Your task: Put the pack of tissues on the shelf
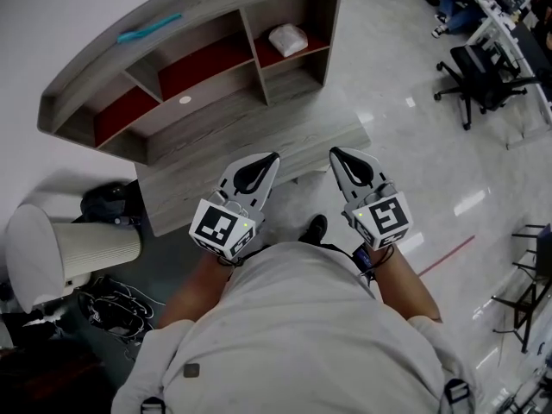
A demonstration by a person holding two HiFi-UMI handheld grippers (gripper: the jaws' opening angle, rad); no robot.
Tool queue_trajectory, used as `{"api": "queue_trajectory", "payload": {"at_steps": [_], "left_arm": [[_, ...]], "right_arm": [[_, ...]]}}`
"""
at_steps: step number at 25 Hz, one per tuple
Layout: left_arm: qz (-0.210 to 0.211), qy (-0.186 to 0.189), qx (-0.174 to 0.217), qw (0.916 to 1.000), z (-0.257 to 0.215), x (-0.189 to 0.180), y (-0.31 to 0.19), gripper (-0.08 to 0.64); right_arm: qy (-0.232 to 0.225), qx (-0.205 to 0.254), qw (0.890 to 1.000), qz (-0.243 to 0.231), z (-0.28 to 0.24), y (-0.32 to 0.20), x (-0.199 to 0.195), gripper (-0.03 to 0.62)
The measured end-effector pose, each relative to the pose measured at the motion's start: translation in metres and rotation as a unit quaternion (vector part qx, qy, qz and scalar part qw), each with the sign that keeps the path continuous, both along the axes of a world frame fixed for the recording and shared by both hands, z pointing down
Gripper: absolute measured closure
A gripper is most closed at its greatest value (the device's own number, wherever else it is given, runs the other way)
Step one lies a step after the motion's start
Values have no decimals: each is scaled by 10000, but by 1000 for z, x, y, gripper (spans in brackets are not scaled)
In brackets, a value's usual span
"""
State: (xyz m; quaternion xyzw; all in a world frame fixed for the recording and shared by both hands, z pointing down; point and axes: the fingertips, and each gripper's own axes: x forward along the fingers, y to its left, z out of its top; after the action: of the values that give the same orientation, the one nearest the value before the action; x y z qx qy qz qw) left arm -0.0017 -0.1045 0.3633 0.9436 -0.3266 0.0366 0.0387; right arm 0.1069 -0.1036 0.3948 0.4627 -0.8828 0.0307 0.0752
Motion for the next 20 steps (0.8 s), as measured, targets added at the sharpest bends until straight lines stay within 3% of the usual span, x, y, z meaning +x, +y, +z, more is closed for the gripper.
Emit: {"api": "queue_trajectory", "payload": {"at_steps": [12,20], "left_arm": [[294,130,196,9993,-15,-98,73,545],[534,176,263,9981,-21,-137,120,545]], "right_arm": [[173,88,9995,235,-9,78,-90,572],[299,55,9984,482,-9,136,-121,572]]}}
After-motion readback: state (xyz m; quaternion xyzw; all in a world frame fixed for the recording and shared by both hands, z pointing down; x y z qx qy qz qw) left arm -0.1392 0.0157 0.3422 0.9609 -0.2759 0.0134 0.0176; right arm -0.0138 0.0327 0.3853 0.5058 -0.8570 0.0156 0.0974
